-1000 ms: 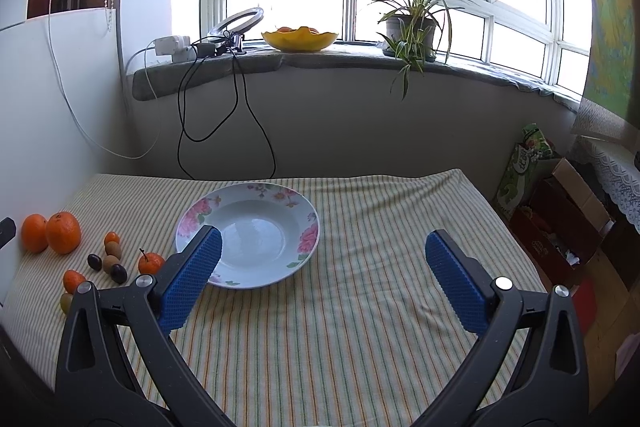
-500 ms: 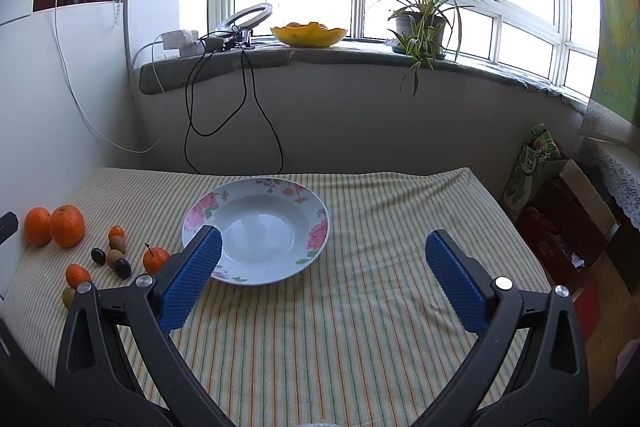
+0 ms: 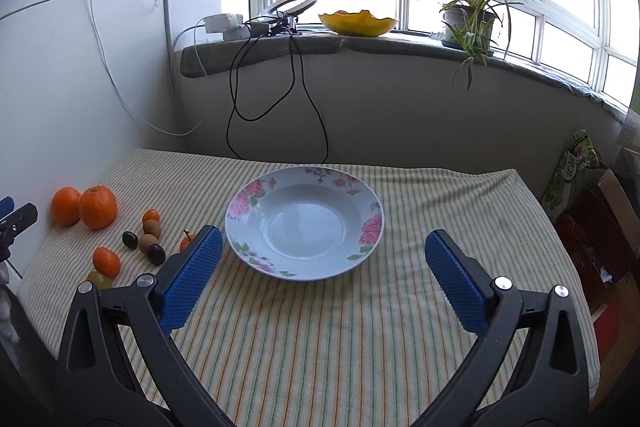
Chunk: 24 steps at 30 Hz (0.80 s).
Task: Organize fruits
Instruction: 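Move the left tool to the greenish fruit while the right tool approaches the stemmed tangerine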
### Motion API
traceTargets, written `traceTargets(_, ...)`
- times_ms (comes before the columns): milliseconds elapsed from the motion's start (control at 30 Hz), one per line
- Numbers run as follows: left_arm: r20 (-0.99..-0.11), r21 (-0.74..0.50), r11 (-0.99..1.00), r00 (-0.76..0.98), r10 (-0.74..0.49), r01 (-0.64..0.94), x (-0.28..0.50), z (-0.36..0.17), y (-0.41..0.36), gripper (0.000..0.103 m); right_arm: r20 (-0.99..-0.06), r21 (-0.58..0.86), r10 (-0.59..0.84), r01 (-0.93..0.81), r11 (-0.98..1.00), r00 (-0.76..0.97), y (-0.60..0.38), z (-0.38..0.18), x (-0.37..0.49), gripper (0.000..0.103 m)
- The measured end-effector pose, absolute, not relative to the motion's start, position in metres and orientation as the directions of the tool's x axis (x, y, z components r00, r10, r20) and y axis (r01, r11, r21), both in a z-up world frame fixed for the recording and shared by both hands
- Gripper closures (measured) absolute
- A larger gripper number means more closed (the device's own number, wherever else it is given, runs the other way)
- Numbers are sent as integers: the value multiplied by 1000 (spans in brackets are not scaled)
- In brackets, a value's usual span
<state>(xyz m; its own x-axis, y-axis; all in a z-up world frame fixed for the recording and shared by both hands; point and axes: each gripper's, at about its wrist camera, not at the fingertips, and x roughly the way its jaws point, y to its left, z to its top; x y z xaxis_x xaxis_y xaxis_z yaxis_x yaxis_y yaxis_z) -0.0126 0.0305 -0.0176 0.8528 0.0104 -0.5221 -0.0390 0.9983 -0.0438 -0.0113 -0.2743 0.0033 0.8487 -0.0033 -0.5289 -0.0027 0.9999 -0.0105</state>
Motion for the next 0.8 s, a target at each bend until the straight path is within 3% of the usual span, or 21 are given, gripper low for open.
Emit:
traceTargets(133,-548,-61,998,837,-11,-27,-16,-26,36,7,-548,7,79,-90,996,833,-261,-1,-6,10)
traceTargets(300,-588,-99,995,808,-42,-21,-20,-39,37,19,-589,29,175,-196,980,789,-242,-12,0,12)
traceTargets(367,-601,-125,992,796,-69,-8,-21,-45,36,21,-606,44,215,-238,970,766,-235,-18,2,17)
traceTargets(667,-643,-235,970,737,-207,67,-19,-66,22,48,-680,99,330,-364,926,655,-205,-47,23,35)
traceTargets(800,-655,-261,961,715,-243,88,-16,-73,18,53,-708,140,366,-388,911,604,-199,-58,38,41)
